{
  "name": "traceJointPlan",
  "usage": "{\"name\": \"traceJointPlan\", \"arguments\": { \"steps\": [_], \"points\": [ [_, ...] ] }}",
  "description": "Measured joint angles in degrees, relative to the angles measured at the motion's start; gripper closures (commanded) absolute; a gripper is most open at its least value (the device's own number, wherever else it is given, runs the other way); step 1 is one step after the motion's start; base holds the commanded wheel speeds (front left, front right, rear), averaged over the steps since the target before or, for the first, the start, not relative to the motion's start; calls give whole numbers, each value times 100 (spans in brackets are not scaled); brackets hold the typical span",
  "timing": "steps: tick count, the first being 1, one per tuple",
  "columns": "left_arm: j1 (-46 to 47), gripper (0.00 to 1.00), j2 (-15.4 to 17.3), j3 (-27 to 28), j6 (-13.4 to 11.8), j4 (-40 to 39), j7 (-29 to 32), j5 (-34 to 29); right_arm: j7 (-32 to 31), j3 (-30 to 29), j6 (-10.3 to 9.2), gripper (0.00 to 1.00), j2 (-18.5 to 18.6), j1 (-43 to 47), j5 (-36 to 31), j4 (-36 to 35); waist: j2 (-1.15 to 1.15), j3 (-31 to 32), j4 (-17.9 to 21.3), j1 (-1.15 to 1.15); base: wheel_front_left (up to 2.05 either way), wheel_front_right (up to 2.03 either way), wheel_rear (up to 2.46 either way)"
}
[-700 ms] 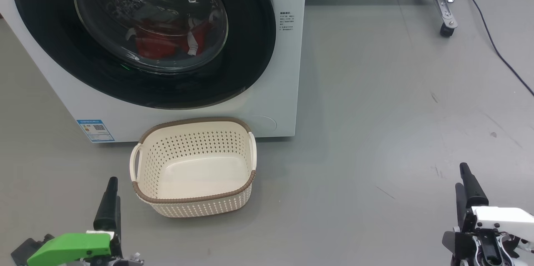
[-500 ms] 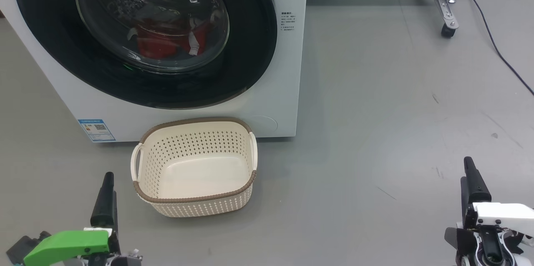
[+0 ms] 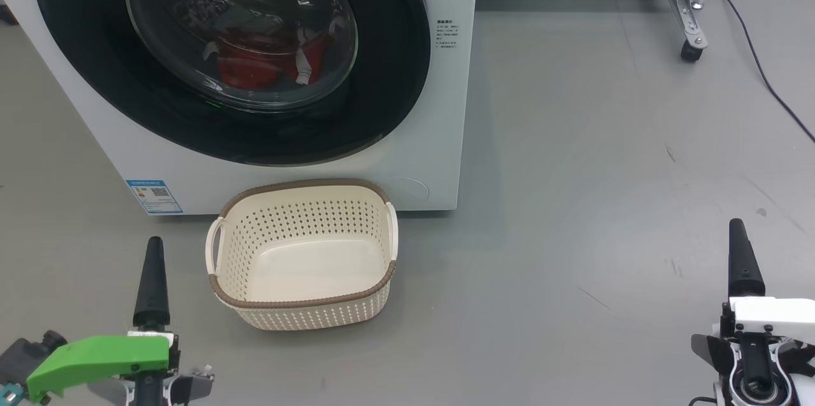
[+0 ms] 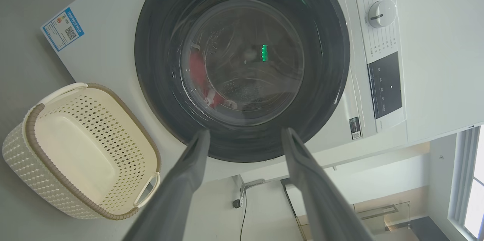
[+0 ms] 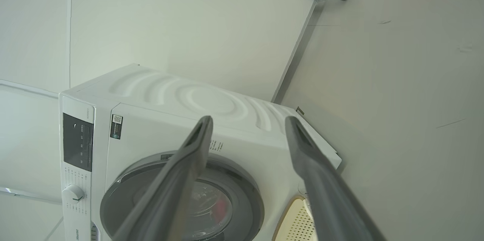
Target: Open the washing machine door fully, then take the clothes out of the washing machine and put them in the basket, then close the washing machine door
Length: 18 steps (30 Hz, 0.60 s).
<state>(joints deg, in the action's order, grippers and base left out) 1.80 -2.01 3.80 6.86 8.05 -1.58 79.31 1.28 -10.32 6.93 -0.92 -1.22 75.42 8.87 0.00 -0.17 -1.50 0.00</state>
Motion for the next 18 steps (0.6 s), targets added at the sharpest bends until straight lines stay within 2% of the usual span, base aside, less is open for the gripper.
{"name": "traceJointPlan", "arguments": {
  "steps": [7,18],
  "points": [
    [0,0,12,-78,0,-146,-163,-424,165,129,0,0,54,2,-594,-208,0,4,-52,0,0,0,0],
    [-1,0,45,-319,0,-322,-422,-1580,419,361,2,0,183,64,-1627,-575,0,-16,-133,0,0,0,0]
  ]
}}
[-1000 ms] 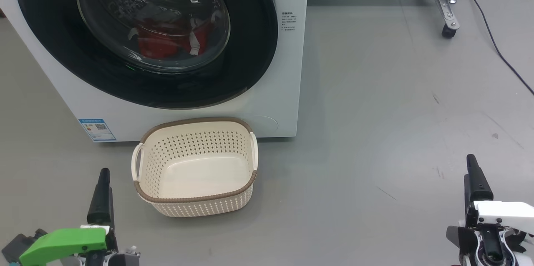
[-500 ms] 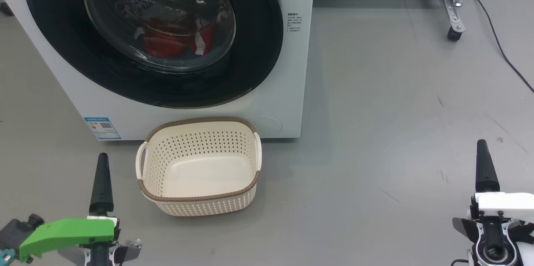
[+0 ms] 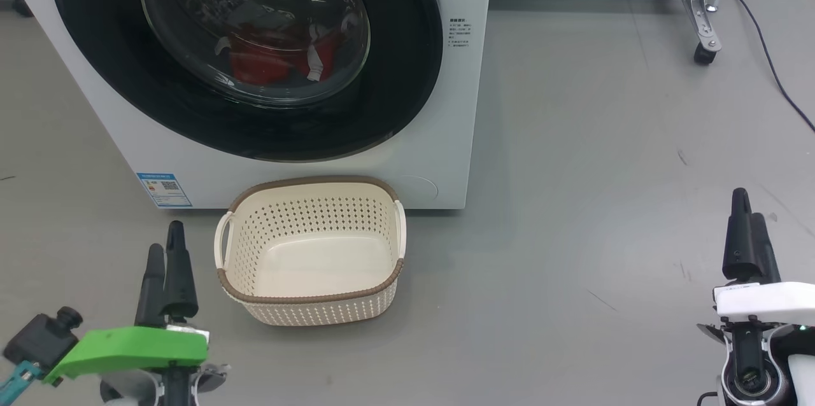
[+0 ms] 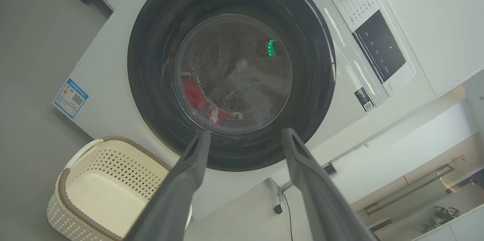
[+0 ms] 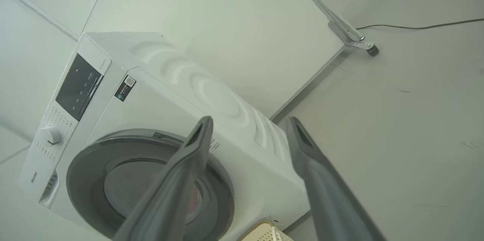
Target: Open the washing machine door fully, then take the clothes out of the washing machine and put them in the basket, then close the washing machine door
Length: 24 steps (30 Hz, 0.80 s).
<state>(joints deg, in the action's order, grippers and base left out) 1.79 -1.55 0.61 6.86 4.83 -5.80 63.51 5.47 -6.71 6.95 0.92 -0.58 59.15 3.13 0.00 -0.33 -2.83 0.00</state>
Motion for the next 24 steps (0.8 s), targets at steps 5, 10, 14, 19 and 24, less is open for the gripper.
{"name": "traceJointPlan", "arguments": {
  "steps": [5,10,14,19,24],
  "points": [
    [-3,0,23,-186,1,-42,-122,-616,143,130,1,0,119,4,-575,-100,0,-11,-29,0,0,0,0],
    [-5,0,42,-305,1,-73,-241,-1335,257,171,1,0,88,30,-1016,-165,0,-15,-49,0,0,0,0],
    [-5,0,53,-426,2,-122,-339,-2080,349,229,1,0,90,116,-1360,-186,0,-19,-64,0,0,0,0],
    [-5,0,59,-605,5,-140,-446,-2719,453,457,2,0,145,158,-1963,-193,0,-32,-81,0,0,0,0],
    [-11,0,68,-828,7,-64,-560,-3296,582,620,3,0,235,202,-2530,-242,0,-53,-96,0,0,0,0]
  ]
}}
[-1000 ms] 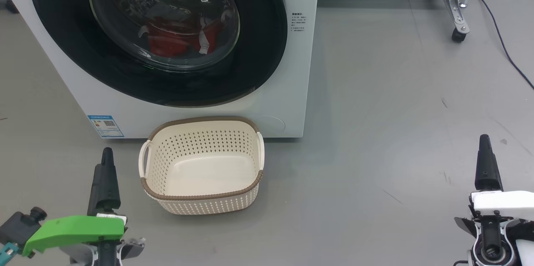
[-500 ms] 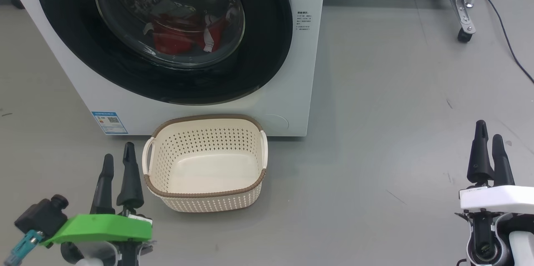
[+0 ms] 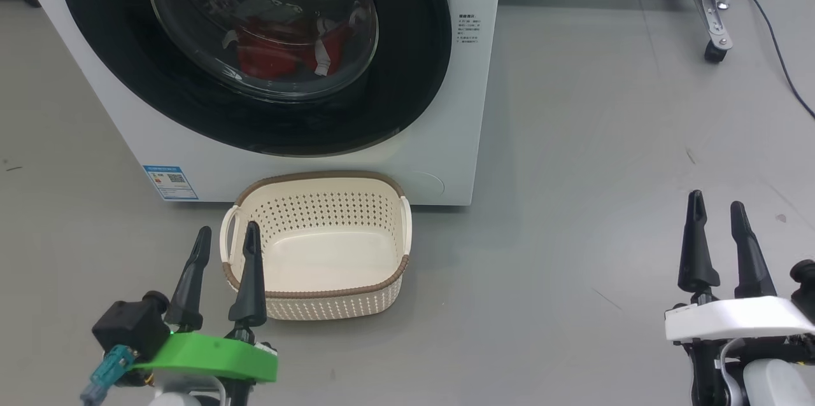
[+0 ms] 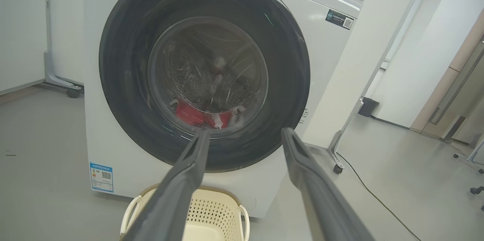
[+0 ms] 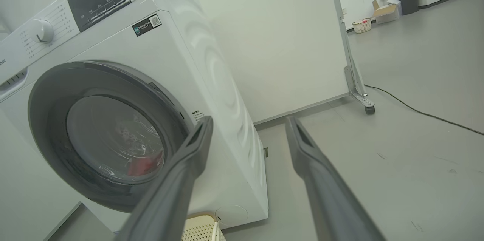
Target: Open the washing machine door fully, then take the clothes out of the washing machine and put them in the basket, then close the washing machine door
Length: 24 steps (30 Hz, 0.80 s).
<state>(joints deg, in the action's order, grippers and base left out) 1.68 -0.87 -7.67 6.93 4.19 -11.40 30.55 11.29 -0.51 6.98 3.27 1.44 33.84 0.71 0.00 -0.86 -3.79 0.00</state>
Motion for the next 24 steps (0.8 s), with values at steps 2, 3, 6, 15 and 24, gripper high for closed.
{"name": "traceJointPlan", "arguments": {
  "steps": [2,3,6,15,24],
  "points": [
    [-2,0,3,-32,-1,25,-56,-183,63,75,0,0,2,18,-214,0,0,-7,-7,0,0,0,0],
    [-2,0,4,-54,-1,34,-85,-320,74,107,0,0,3,27,-323,1,0,-10,-10,0,0,0,0],
    [-1,0,5,-197,-9,51,-181,-856,172,182,0,0,10,34,-714,11,0,-24,-27,0,0,0,0],
    [-7,0,16,-453,-188,313,-304,-1495,303,355,-5,0,30,67,-1283,193,0,-40,-65,0,0,0,0],
    [-65,0,21,-543,-369,726,-304,-1481,315,397,-120,0,23,141,-1343,572,0,-19,-61,0,0,0,0]
  ]
}}
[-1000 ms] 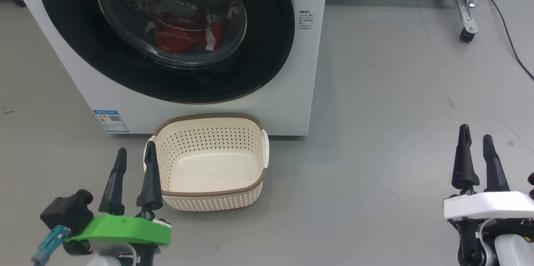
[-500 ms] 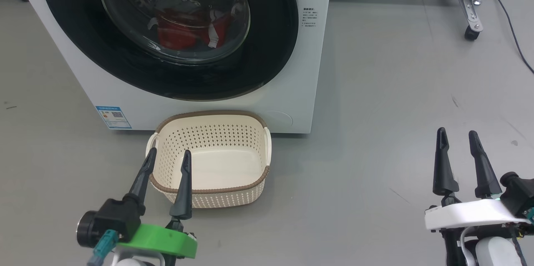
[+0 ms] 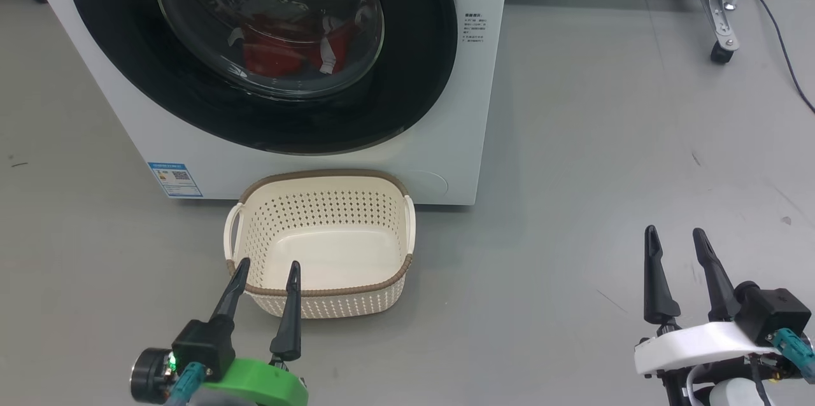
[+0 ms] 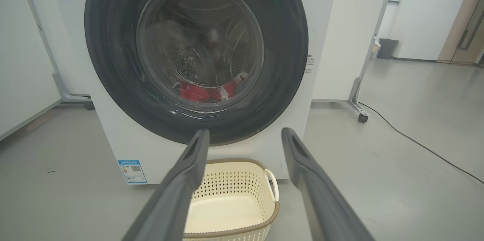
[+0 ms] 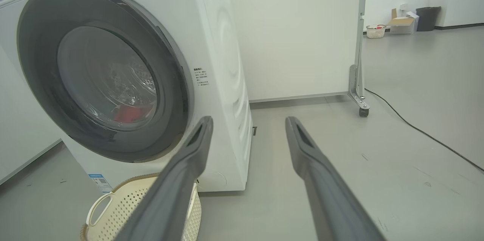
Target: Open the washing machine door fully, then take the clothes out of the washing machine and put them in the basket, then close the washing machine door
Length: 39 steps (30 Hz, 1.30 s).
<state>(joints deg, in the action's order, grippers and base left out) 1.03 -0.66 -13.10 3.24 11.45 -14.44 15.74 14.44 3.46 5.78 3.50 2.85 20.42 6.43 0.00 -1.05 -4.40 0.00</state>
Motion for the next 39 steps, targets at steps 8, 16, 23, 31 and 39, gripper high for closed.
{"name": "traceJointPlan", "arguments": {
  "steps": [8,16,23,31,39],
  "points": [
    [-4,0,2,-22,-148,280,0,76,0,32,-49,0,-5,1,-9,232,0,0,20,0,0,0,0],
    [2,0,2,-29,-212,359,0,144,0,32,-90,0,-10,-5,-15,328,0,8,25,0,0,0,0],
    [11,0,3,-57,-244,450,0,190,0,32,-91,0,-16,-17,-41,381,0,31,16,0,0,0,0],
    [15,0,3,-82,-268,485,0,189,0,30,-90,0,-22,-118,-48,399,0,58,12,0,0,0,0],
    [15,0,3,-93,-270,522,0,180,0,30,-90,0,-37,-118,-31,474,0,92,15,0,0,0,0]
  ]
}}
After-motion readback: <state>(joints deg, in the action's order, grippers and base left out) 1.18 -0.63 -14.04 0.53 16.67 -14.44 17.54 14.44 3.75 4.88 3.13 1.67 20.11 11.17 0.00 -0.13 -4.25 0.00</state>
